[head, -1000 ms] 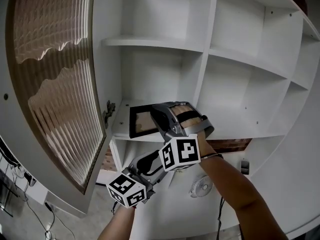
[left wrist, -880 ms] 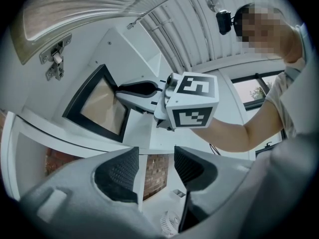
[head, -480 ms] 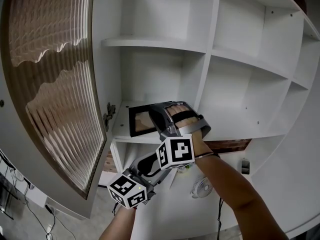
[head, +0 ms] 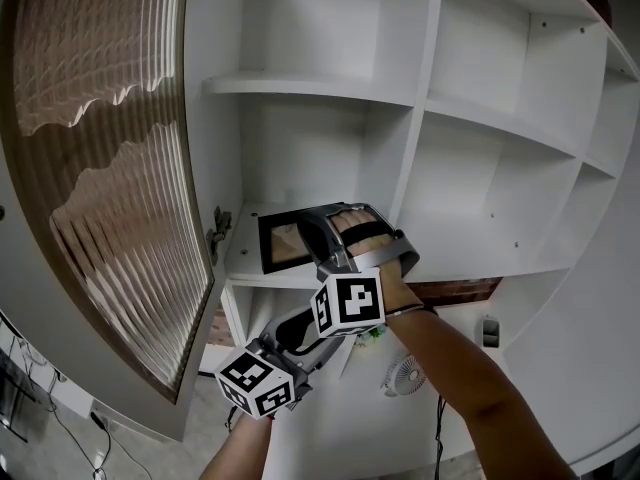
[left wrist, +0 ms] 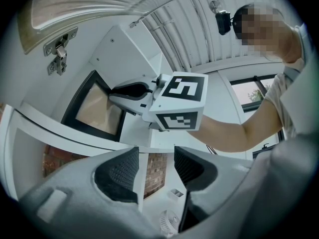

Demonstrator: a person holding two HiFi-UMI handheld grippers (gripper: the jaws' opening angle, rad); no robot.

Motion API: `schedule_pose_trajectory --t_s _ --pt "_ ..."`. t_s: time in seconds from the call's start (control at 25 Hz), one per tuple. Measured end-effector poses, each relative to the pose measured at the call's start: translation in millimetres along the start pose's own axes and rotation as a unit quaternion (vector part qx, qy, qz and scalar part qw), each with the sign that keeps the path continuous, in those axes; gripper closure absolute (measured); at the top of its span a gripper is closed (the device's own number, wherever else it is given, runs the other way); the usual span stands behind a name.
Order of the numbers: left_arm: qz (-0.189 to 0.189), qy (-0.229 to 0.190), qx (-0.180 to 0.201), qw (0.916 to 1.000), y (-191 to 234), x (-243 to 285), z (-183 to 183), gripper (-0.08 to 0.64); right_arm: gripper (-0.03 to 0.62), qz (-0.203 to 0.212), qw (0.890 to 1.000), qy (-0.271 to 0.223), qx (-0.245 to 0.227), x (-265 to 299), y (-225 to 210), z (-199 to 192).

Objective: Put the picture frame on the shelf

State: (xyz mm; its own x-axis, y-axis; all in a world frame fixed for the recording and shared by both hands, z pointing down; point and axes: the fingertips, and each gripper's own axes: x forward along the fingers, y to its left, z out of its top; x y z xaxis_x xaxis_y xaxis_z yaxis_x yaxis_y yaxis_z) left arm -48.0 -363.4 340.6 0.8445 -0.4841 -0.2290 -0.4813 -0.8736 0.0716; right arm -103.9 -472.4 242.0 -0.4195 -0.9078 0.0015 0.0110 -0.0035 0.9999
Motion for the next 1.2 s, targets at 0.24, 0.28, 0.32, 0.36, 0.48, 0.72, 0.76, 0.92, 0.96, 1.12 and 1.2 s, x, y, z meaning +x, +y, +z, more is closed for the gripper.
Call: schedule_pose_trajectory --t_s 0.24,0.28,0.32,0.36,0.48,0.72,0.76,0.92,0.96,1.12,1.2 --pt "0.000 0.000 0.000 1.0000 0.2 -0.2 0.3 0.333 0.523 0.003 1.000 0.000 0.000 0.3 0.1 0.0" --pt "0.000 0.000 0.000 1.0000 0.2 -0.3 0.5 0.333 0.523 0.003 1.000 -0.001 0.000 0.3 0.1 0.1" --pt "0.000 -0.001 0.000 1.0000 0.1 -0.3 0.5 0.333 0.523 0.004 1.000 -0.001 0.000 0.2 0.2 0.1" --pt "0.000 0.000 0.000 1.0000 0.0 -0.2 0.5 0.333 0.523 0.004 1.000 -0.002 0.000 0.0 0.4 0.0" --pt "0.000 0.000 -0.001 1.0000 -0.3 0.0 0.1 0.333 0.523 0.004 1.000 -0.004 -0.001 -0.2 0.7 -0.2" --pt "-0.001 0.000 -0.002 1.0000 -2.3 1.0 -0.8 0.333 0.523 0.005 1.000 -0.008 0.000 -1.1 0.6 0.1" --pt "-0.001 0.000 -0.002 1.0000 -2.4 1.0 -0.6 0.333 0.523 0.005 1.000 -0.008 0.000 -1.0 0.5 0.3" --pt "-0.001 0.000 -0.003 1.0000 -2.4 0.4 -0.2 0.333 0.520 0.006 1.000 -0.011 0.004 -1.2 0.8 1.0" --pt "0.000 0.000 -0.002 1.0000 -2.2 0.1 -0.5 0.333 0.517 0.007 1.000 -0.011 0.004 -1.1 1.2 1.1" --pt "0.002 0.001 -0.003 1.0000 -1.5 -1.1 -2.0 0.333 0.502 0.009 1.000 -0.012 0.005 -1.0 2.4 1.2" --pt "0.002 0.001 -0.004 1.0000 -1.2 -1.7 -2.5 0.333 0.500 0.009 1.000 -0.013 0.006 -2.0 2.7 1.5"
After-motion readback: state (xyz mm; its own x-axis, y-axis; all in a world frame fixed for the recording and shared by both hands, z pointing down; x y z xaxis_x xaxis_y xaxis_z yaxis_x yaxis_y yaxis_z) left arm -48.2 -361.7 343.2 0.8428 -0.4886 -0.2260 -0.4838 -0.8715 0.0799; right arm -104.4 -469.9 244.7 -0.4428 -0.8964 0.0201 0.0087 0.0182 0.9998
